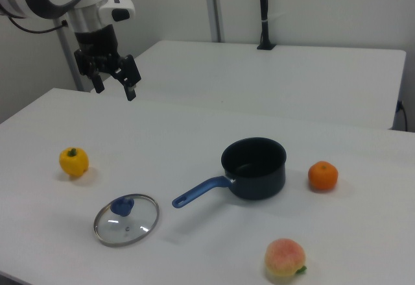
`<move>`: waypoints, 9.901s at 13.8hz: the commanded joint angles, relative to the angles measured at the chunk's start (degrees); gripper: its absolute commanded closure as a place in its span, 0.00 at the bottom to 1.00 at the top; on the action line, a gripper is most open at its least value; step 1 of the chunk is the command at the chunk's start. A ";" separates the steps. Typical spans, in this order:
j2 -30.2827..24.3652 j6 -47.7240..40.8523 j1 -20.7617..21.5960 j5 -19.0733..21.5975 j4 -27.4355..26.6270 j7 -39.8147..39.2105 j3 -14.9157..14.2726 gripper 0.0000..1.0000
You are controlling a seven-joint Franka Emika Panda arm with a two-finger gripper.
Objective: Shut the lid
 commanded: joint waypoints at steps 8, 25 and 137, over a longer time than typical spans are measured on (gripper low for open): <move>-0.82 -2.35 0.52 0.65 0.04 -0.55 -1.09 0.00; -6.36 -10.61 2.01 0.21 -11.99 -2.82 -0.91 0.00; -2.40 25.79 1.84 -17.45 -32.93 7.63 5.86 0.84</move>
